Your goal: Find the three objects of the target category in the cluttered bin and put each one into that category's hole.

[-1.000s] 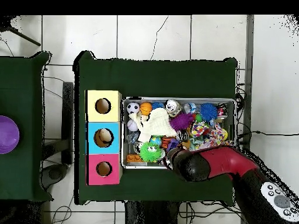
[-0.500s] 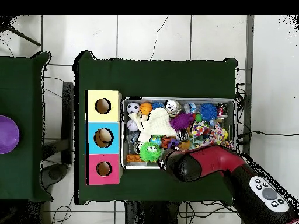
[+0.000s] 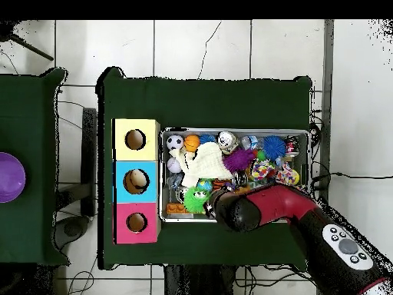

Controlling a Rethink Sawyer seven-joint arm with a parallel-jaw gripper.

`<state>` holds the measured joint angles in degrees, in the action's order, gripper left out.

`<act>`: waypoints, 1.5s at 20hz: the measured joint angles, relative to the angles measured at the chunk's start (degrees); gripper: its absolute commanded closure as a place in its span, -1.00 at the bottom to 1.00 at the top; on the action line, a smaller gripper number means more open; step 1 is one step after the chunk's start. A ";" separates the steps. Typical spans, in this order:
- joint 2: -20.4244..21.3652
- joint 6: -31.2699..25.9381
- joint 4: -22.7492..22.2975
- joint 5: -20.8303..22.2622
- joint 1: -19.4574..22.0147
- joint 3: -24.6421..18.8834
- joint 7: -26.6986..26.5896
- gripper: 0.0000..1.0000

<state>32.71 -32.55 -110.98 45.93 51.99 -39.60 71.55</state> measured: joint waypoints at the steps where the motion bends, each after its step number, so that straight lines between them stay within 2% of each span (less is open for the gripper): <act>1: -0.16 -0.01 0.35 0.00 -0.04 0.00 0.00 -1.00; 8: -1.65 -0.99 4.05 -0.13 -0.05 0.02 0.00 -1.00; 21: -3.91 -7.00 11.15 -0.36 -0.05 0.02 0.00 -1.00; 30: -3.99 -7.01 12.46 -0.43 -0.05 0.02 0.00 -1.00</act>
<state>28.72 -39.56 -98.52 45.50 51.93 -39.58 71.55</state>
